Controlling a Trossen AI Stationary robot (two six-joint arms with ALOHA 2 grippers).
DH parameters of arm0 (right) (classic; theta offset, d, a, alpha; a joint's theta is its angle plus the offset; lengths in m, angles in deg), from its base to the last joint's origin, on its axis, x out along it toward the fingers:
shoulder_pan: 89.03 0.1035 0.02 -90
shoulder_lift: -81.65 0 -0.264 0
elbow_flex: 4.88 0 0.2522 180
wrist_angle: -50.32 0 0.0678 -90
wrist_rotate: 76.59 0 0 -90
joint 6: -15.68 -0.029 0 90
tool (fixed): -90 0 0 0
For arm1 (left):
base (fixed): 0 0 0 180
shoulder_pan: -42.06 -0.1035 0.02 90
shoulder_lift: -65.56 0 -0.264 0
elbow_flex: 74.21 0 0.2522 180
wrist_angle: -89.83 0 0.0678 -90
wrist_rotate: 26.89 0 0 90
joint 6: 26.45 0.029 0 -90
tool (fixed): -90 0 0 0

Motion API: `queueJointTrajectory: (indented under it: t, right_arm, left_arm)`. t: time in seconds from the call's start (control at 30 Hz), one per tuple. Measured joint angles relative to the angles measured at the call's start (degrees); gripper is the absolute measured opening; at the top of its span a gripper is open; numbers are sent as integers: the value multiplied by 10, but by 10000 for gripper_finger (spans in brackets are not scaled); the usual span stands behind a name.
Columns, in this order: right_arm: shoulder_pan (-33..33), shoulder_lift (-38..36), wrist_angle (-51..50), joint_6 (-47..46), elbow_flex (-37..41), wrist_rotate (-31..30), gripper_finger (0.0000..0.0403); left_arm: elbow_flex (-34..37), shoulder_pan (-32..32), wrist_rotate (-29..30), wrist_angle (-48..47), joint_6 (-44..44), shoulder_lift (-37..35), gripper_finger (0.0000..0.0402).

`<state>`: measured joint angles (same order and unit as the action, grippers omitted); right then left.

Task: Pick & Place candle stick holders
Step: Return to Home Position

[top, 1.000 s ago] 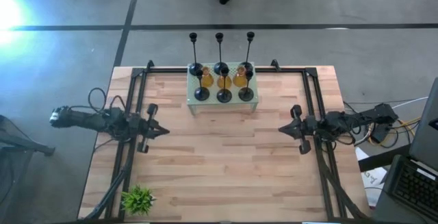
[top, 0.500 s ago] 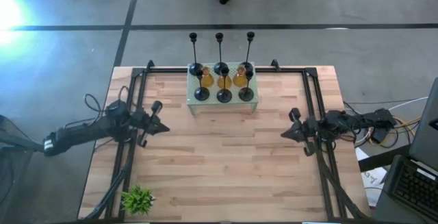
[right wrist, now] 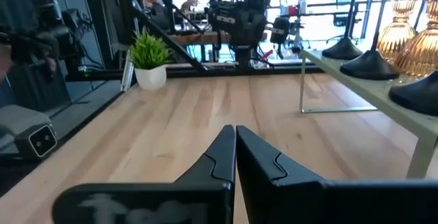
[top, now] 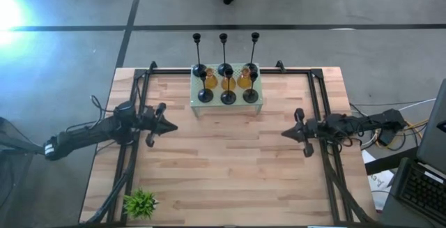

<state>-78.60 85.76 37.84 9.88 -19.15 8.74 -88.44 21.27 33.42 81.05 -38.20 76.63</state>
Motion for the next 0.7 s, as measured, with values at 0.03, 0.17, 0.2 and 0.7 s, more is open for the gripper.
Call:
queueJointTrajectory:
  t: [0.03,0.17,0.2,0.7]
  right_arm:
    - [0,2,0,0,0,0,8]
    - [0,10,0,0,0,0,8]
    - [0,11,0,0,0,0,8]
    - [0,13,0,2,0,1,8]
  left_arm:
    - [0,0,0,0,-2,0,17]
    - [0,0,0,0,-2,0,16]
    - [0,0,0,0,-2,0,16]
    - [1,0,0,1,-3,0,18]
